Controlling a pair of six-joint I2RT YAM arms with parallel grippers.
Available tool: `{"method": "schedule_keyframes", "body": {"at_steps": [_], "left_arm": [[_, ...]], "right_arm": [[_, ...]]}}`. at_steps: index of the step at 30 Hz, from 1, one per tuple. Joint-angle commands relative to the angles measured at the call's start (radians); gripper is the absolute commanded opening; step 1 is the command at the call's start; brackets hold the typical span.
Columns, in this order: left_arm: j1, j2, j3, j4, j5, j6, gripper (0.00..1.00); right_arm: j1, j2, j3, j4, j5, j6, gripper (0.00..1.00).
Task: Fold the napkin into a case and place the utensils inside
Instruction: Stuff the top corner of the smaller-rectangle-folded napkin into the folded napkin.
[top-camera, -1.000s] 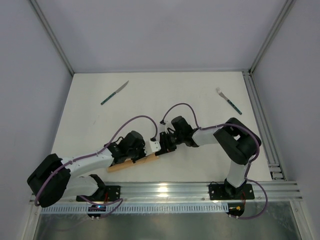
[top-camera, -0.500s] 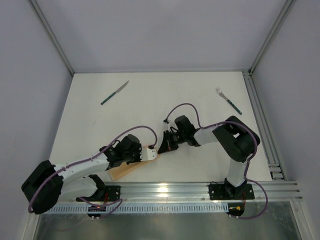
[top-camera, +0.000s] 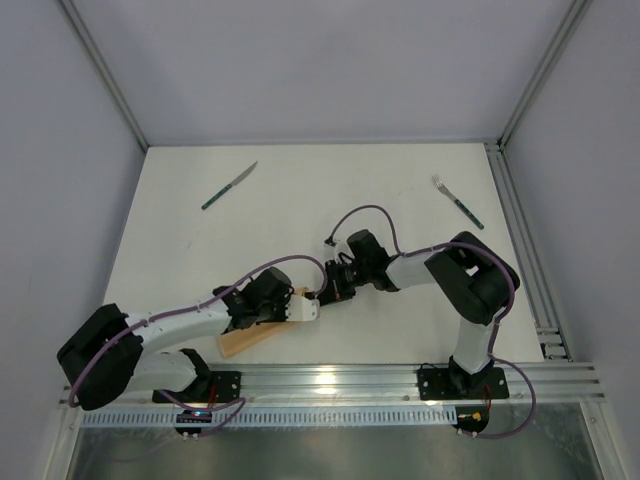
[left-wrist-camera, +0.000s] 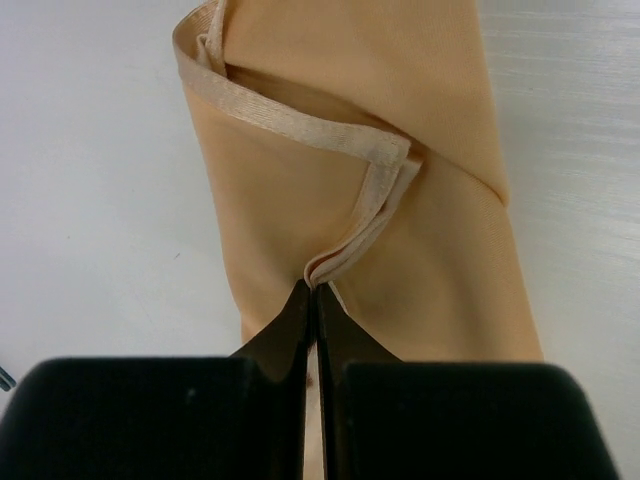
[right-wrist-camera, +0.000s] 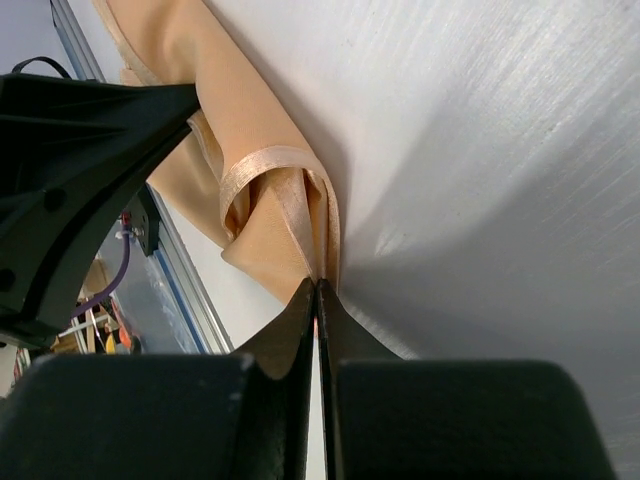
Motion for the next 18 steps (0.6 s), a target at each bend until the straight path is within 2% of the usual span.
{"method": "schedule_keyframes", "body": {"at_steps": [1, 7, 14, 18], "left_arm": [[-0.052, 0.017, 0.042, -0.076, -0.003, -0.046, 0.0], [-0.119, 0.031, 0.068, -0.11, 0.018, -0.104, 0.03], [-0.133, 0.045, 0.114, -0.14, 0.07, -0.138, 0.07], [-0.133, 0.054, 0.173, -0.23, 0.177, -0.181, 0.09]], "right_arm": [[0.011, -0.009, 0.024, 0.002, 0.006, -0.017, 0.04], [0.024, -0.006, 0.038, 0.002, -0.006, -0.022, 0.04], [0.026, -0.011, 0.036, 0.039, -0.014, 0.015, 0.04], [0.028, -0.028, 0.027, 0.045, -0.007, 0.036, 0.04]]}}
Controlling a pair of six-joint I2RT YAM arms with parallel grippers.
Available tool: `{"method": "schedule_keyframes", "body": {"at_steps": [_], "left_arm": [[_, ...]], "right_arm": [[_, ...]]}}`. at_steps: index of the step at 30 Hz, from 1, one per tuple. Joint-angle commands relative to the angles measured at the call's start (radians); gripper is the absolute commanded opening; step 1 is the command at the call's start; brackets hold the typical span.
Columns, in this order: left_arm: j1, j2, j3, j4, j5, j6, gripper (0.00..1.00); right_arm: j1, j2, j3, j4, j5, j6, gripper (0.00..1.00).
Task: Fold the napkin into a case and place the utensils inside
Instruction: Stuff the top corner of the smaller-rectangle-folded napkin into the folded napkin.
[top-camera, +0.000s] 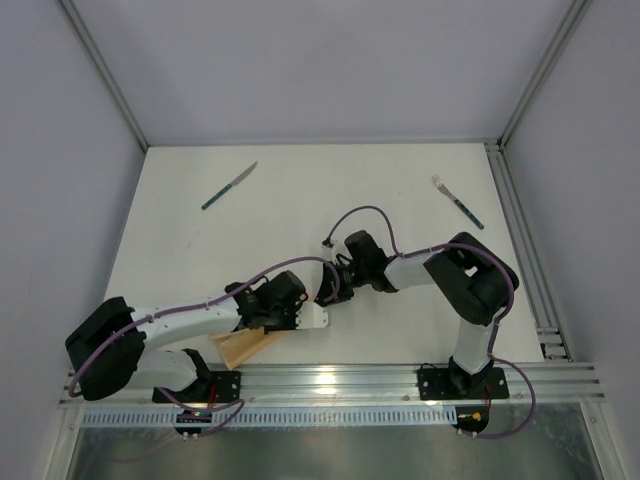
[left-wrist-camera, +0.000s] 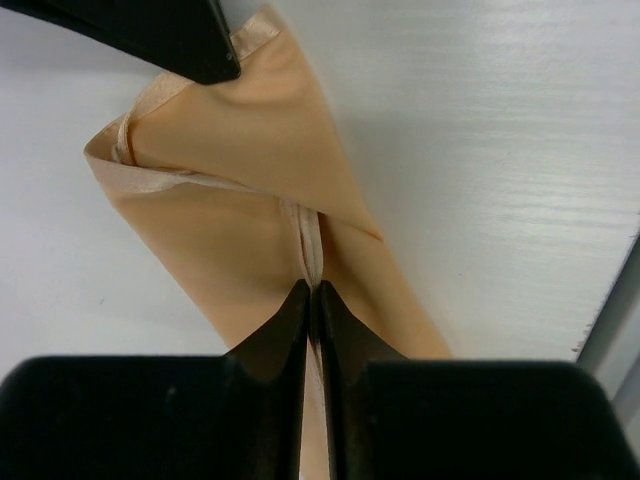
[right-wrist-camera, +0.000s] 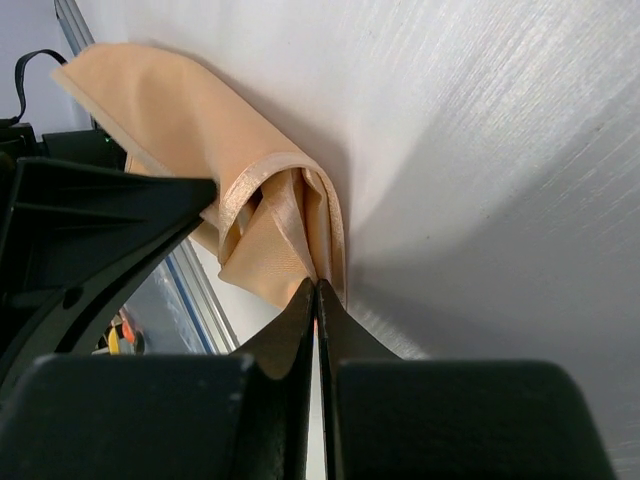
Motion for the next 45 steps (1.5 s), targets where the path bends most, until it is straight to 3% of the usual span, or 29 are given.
{"method": "schedule_keyframes", "body": {"at_steps": [1, 7, 16, 22, 33, 36, 38, 42, 45], "left_arm": [[-0.009, 0.003, 0.077, -0.086, 0.146, -0.08, 0.09], [-0.009, 0.013, 0.123, -0.126, 0.214, -0.193, 0.12], [-0.015, 0.07, 0.099, -0.057, 0.24, -0.158, 0.15], [0.026, 0.076, 0.067, 0.003, 0.22, -0.157, 0.06], [0.026, -0.016, 0.232, -0.172, 0.442, -0.175, 0.15], [0.036, -0.043, 0.272, -0.175, 0.38, -0.201, 0.13], [0.09, -0.042, 0.269, -0.14, 0.257, -0.221, 0.11], [0.221, 0.033, 0.216, -0.083, 0.137, -0.105, 0.13], [0.234, 0.063, 0.162, -0.013, 0.166, -0.014, 0.14]], "right_arm": [[0.008, -0.032, 0.017, 0.05, -0.002, 0.034, 0.04], [0.009, -0.052, 0.003, 0.082, 0.017, 0.08, 0.04], [0.008, -0.044, 0.008, 0.065, 0.024, 0.078, 0.04], [0.008, -0.047, 0.003, 0.047, 0.034, 0.062, 0.04], [0.008, -0.012, 0.011, 0.048, 0.032, 0.055, 0.04], [0.008, -0.007, 0.015, 0.045, 0.032, 0.054, 0.04], [0.009, -0.007, 0.017, 0.043, 0.03, 0.049, 0.04], [0.008, -0.003, 0.023, 0.037, 0.024, 0.042, 0.04], [0.009, -0.001, 0.025, 0.031, 0.024, 0.037, 0.04]]}}
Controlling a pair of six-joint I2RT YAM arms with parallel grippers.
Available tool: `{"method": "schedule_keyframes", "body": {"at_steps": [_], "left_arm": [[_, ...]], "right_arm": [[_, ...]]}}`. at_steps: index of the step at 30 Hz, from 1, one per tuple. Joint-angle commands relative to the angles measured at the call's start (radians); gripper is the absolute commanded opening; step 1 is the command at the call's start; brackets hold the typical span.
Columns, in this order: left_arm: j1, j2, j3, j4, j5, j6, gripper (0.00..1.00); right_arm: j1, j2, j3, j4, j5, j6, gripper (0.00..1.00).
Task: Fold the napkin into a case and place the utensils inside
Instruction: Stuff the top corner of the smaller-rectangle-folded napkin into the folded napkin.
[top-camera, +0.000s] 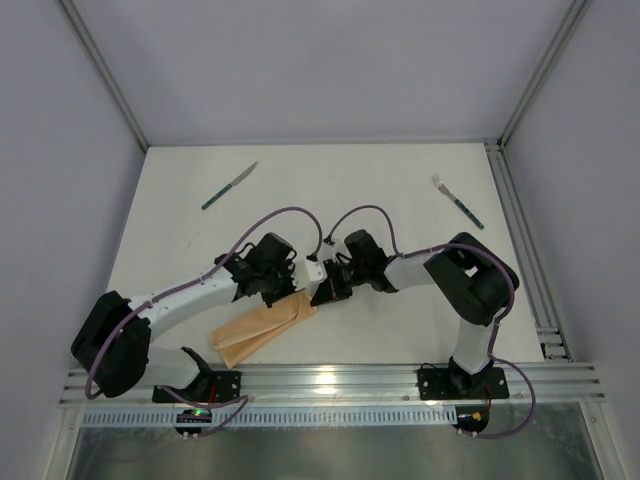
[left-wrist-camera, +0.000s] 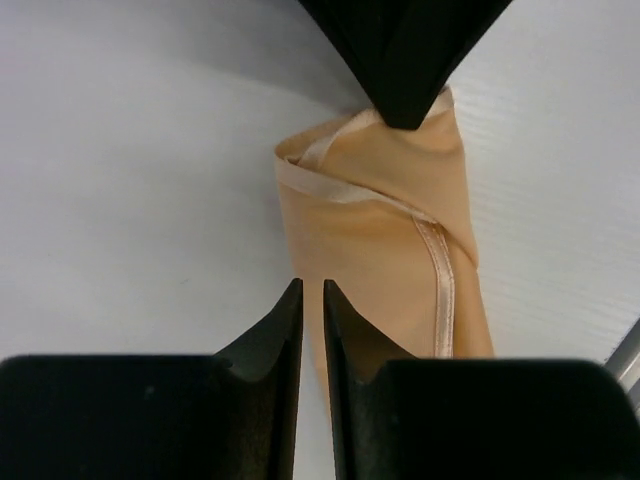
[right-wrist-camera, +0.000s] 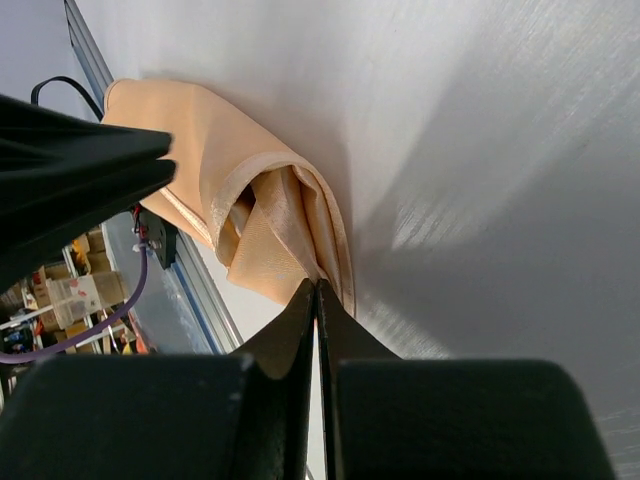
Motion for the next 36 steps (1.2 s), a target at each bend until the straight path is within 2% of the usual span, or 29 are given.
{"method": "schedule_keyframes", "body": {"at_steps": [1, 7, 14, 21, 24, 25, 27, 34, 36], "left_arm": [[0.004, 0.03, -0.052, 0.069, -0.02, 0.104, 0.16], [-0.004, 0.079, -0.022, 0.103, 0.051, 0.049, 0.23], [-0.056, 0.124, -0.058, 0.158, 0.068, 0.026, 0.23], [-0.061, 0.193, -0.014, 0.157, 0.034, 0.005, 0.24], [-0.061, 0.21, 0.009, 0.163, 0.08, -0.017, 0.29], [-0.061, 0.213, 0.029, 0.169, 0.091, -0.029, 0.35], [-0.072, 0.234, 0.044, 0.18, 0.076, -0.06, 0.39], [-0.081, 0.257, 0.061, 0.154, 0.072, -0.074, 0.38], [-0.079, 0.245, 0.058, 0.129, 0.072, -0.075, 0.35]], "right_arm": [[0.007, 0.002, 0.025, 0.0, 0.001, -0.025, 0.04], [0.005, 0.003, 0.016, 0.003, 0.006, -0.028, 0.04], [0.007, 0.006, 0.028, 0.022, -0.007, -0.017, 0.04], [0.007, -0.005, 0.033, 0.052, -0.023, 0.002, 0.04], [0.005, -0.005, 0.027, 0.063, -0.025, 0.009, 0.04], [0.005, -0.005, 0.026, 0.063, -0.023, 0.009, 0.04], [0.007, -0.005, 0.026, 0.063, -0.023, 0.009, 0.04], [0.004, 0.003, 0.014, 0.082, -0.02, 0.022, 0.04], [0.002, -0.008, 0.008, 0.082, -0.016, 0.024, 0.1]]}}
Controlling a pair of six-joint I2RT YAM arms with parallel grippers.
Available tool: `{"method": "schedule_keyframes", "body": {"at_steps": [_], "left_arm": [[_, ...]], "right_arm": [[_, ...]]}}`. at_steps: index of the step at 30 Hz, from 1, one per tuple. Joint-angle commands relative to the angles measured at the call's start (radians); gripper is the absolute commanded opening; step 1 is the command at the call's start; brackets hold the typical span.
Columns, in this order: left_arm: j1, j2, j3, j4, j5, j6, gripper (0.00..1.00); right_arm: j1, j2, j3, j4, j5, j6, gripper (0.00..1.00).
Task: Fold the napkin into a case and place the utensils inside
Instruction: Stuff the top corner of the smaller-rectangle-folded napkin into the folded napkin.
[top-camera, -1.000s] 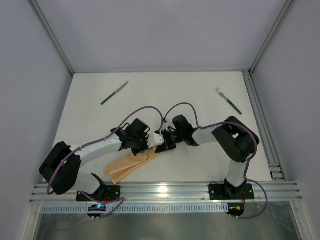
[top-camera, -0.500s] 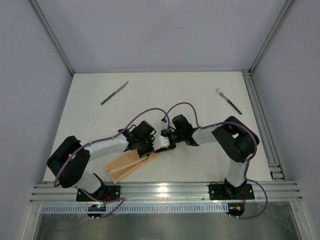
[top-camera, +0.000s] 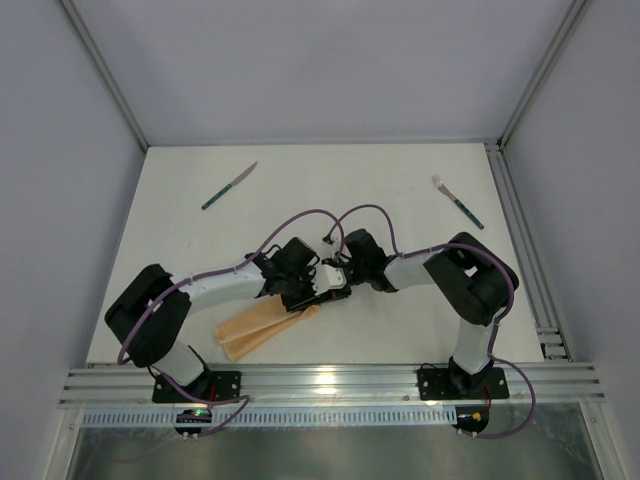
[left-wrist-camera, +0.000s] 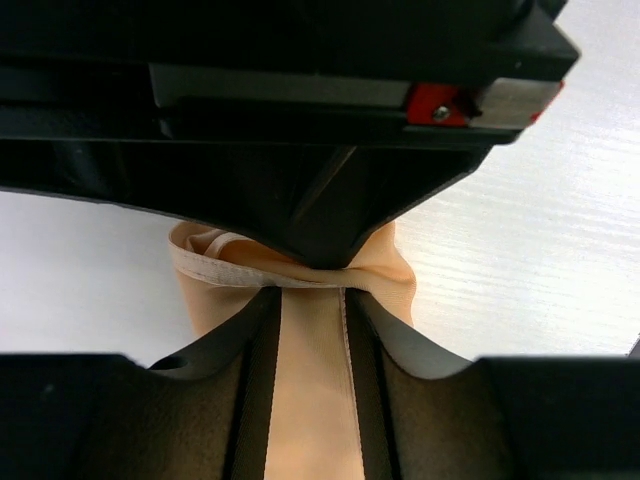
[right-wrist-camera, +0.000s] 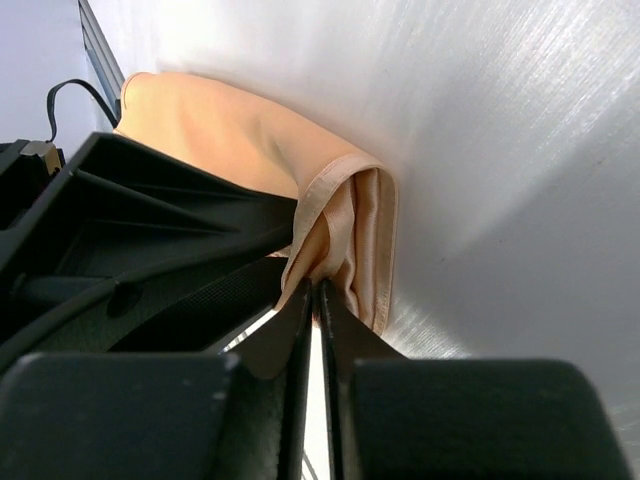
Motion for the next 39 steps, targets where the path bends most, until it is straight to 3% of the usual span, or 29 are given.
{"method": "schedule_keyframes", "body": {"at_steps": [1, 5, 13, 16, 21, 27, 39], "left_arm": [[-0.009, -0.008, 0.025, 0.0, 0.019, -0.026, 0.33], [-0.009, -0.033, -0.019, -0.017, -0.008, -0.014, 0.29], [0.002, -0.059, -0.038, 0.01, 0.006, -0.021, 0.29], [0.013, -0.06, -0.038, 0.013, 0.01, -0.026, 0.29], [0.017, -0.06, -0.038, 0.013, 0.007, -0.026, 0.3], [0.017, -0.06, -0.038, 0.018, 0.01, -0.028, 0.3], [0.017, -0.059, -0.021, 0.018, 0.053, -0.027, 0.31]], "right_arm": [[-0.004, -0.016, 0.002, 0.058, 0.001, 0.009, 0.13], [-0.036, -0.062, 0.002, -0.02, 0.014, -0.029, 0.27], [-0.062, -0.161, 0.026, -0.155, 0.036, -0.09, 0.4], [-0.059, -0.161, 0.026, -0.113, 0.042, -0.057, 0.4], [-0.01, -0.083, 0.069, -0.039, -0.004, -0.006, 0.31], [0.016, 0.0, 0.049, 0.131, -0.025, 0.115, 0.31], [0.024, 0.031, 0.063, 0.072, 0.08, 0.129, 0.36]]}}
